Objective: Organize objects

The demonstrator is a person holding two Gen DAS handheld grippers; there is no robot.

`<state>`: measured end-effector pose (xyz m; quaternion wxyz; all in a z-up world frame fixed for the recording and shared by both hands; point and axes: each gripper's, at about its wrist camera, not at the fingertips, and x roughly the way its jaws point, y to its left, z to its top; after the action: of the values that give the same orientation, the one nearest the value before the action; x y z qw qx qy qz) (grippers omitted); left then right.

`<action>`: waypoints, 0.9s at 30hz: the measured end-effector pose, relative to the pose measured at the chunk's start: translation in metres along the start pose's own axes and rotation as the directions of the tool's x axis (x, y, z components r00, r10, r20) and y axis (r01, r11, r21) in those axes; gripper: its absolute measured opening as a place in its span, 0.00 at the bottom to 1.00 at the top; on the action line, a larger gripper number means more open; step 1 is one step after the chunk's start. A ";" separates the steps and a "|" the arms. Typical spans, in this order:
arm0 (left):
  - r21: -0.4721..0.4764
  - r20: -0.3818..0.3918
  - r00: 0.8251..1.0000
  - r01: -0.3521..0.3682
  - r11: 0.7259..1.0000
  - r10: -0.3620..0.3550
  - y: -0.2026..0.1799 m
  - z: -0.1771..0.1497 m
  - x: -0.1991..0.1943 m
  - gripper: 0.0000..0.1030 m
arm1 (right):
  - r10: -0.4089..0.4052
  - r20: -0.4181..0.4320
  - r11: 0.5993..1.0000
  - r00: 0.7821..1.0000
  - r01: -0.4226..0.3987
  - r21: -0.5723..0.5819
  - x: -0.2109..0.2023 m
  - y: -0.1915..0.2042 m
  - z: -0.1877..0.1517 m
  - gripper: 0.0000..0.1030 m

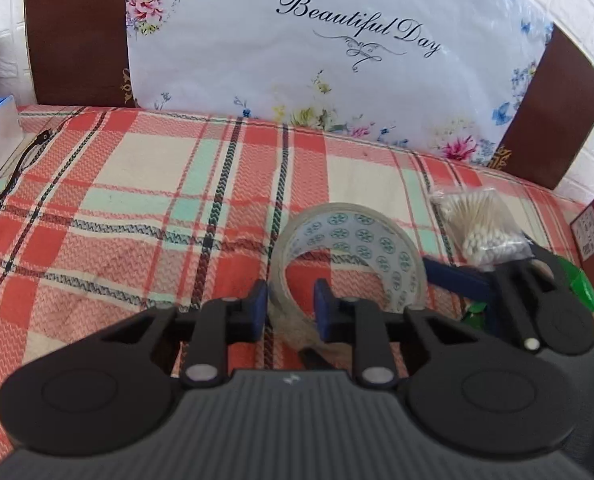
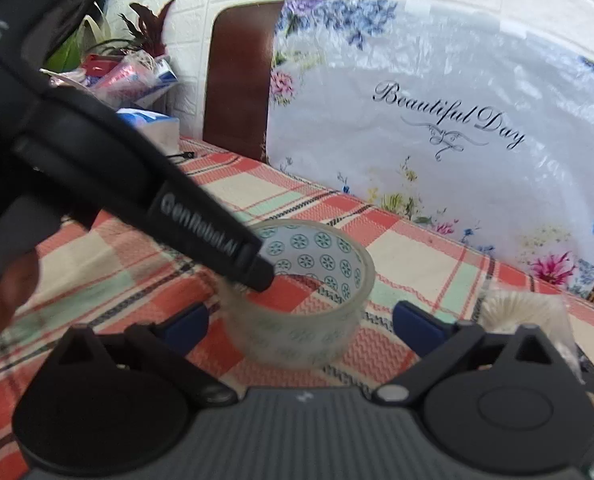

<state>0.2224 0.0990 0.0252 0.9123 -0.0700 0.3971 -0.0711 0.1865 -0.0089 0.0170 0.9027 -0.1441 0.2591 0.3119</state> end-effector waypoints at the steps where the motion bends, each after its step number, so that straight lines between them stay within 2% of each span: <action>1: -0.009 0.003 1.000 -0.007 1.000 0.007 0.000 0.000 -0.002 0.24 | 0.029 -0.015 1.000 0.999 -0.029 0.008 0.005 -0.001 0.001 0.86; 4: -0.021 0.011 1.000 -0.015 1.000 0.015 -0.003 -0.004 -0.023 0.24 | 0.052 -0.014 0.998 0.999 -0.052 0.030 -0.005 0.000 0.003 0.85; 7: 0.017 0.031 0.999 -0.023 1.000 0.022 -0.024 -0.007 -0.049 0.24 | 0.058 -0.004 0.997 0.998 -0.058 0.051 -0.030 0.000 0.002 0.85; 11: 0.109 0.063 0.998 0.021 0.994 -0.028 -0.081 -0.003 -0.077 0.24 | -0.017 0.046 0.999 0.999 0.015 0.042 -0.085 -0.018 0.000 0.85; 16: 0.211 0.046 0.987 0.142 0.967 -0.155 -0.184 0.001 -0.085 0.24 | -0.132 -0.007 0.986 0.991 0.132 0.102 -0.157 -0.090 -0.013 0.85; 19: 0.262 0.039 0.968 0.229 0.938 -0.248 -0.253 0.002 -0.088 0.24 | -0.230 -0.036 0.967 0.972 0.233 0.102 -0.205 -0.135 -0.024 0.85; 22: 0.320 0.034 0.946 0.296 0.900 -0.323 -0.321 0.001 -0.086 0.24 | -0.320 -0.074 0.938 0.945 0.327 0.119 -0.246 -0.187 -0.036 0.86; 25: 0.350 0.006 0.928 0.346 0.870 -0.372 -0.375 -0.001 -0.069 0.24 | -0.404 -0.106 0.901 0.908 0.415 0.122 -0.272 -0.232 -0.055 0.86; 27: 0.350 -0.027 0.923 0.368 0.861 -0.384 -0.403 0.000 -0.052 0.24 | -0.429 -0.137 0.883 0.893 0.446 0.148 -0.278 -0.259 -0.067 0.86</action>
<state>0.1581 -0.2866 0.1366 0.8871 0.0149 0.3369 -0.3152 0.1399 -0.3708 0.1423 0.9447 -0.1341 0.2912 0.0684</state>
